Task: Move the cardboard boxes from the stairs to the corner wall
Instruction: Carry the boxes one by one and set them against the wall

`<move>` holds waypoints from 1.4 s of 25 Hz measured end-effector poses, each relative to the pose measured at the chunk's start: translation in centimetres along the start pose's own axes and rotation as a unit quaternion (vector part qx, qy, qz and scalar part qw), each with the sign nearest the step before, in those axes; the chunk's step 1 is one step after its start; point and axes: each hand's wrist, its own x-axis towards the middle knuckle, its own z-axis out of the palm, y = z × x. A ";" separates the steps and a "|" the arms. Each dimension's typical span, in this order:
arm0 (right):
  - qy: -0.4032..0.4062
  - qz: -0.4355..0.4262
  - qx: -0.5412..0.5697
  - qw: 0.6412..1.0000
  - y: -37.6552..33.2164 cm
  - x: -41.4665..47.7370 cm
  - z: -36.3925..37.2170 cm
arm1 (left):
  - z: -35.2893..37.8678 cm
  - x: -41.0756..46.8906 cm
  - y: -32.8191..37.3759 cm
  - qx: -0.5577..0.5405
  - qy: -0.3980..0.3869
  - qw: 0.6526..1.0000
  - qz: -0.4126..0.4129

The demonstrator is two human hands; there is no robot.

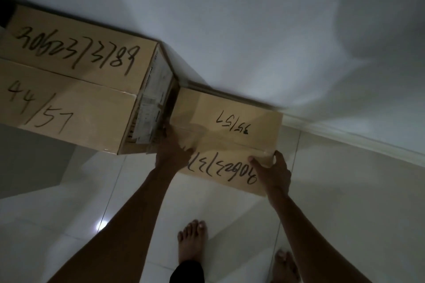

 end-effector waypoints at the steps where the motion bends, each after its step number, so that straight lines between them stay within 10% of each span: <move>1: 0.005 0.001 0.002 1.000 -0.2 0.3 0.7 | -0.6 -0.9 1.2 0.026 0.019 0.999 0.006; 5: 0.009 -0.004 0.017 1.000 -1.8 0.5 2.7 | -2.4 -5.0 4.2 0.064 0.084 0.984 0.140; 13: -0.052 -0.020 -0.024 0.998 -3.4 -0.3 1.3 | -5.4 -5.0 4.6 0.127 -0.032 0.984 0.118; 21: 0.025 -0.039 -0.045 0.998 -5.7 -18.7 -23.9 | -18.0 -30.1 20.5 0.197 -0.111 0.951 0.213; 35: 0.277 0.130 0.018 0.952 16.4 -40.1 -63.5 | -12.4 -65.0 49.4 0.357 -0.130 0.719 0.582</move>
